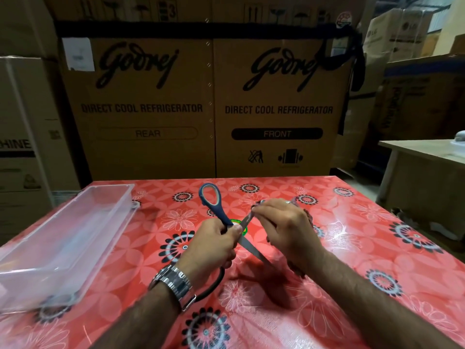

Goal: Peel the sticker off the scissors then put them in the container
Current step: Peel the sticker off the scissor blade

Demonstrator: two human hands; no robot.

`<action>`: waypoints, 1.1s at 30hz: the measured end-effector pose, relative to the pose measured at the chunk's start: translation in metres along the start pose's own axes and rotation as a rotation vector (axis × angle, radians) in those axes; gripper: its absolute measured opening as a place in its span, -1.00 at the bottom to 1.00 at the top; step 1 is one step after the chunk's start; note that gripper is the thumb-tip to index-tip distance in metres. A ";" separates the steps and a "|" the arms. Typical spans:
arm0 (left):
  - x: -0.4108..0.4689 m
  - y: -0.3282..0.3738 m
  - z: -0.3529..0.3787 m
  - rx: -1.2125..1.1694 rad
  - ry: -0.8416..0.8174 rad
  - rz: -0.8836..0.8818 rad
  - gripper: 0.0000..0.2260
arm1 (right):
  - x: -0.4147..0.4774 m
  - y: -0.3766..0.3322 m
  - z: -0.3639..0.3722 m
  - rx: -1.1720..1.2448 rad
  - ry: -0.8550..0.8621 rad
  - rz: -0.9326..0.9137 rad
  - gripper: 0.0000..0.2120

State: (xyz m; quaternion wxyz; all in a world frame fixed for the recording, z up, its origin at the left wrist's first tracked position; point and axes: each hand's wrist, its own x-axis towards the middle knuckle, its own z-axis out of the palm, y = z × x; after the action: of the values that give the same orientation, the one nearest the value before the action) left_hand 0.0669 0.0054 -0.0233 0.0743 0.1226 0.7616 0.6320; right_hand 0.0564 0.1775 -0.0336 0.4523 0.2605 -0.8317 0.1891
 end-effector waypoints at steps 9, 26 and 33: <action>0.000 -0.003 0.002 -0.026 0.002 -0.017 -0.78 | -0.001 -0.003 0.004 0.000 0.008 0.043 -0.92; -0.001 -0.003 0.006 -0.032 0.039 -0.006 -0.82 | 0.005 0.001 0.005 -0.006 0.001 0.152 -0.91; -0.001 -0.004 0.007 -0.039 0.051 -0.002 -0.80 | 0.002 -0.009 0.006 0.016 -0.025 0.131 -0.92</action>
State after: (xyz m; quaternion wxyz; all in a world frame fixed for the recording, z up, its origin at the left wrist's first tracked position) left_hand 0.0692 0.0109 -0.0281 0.0579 0.1044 0.7509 0.6495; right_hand 0.0570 0.1666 -0.0345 0.4264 0.2114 -0.8511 0.2217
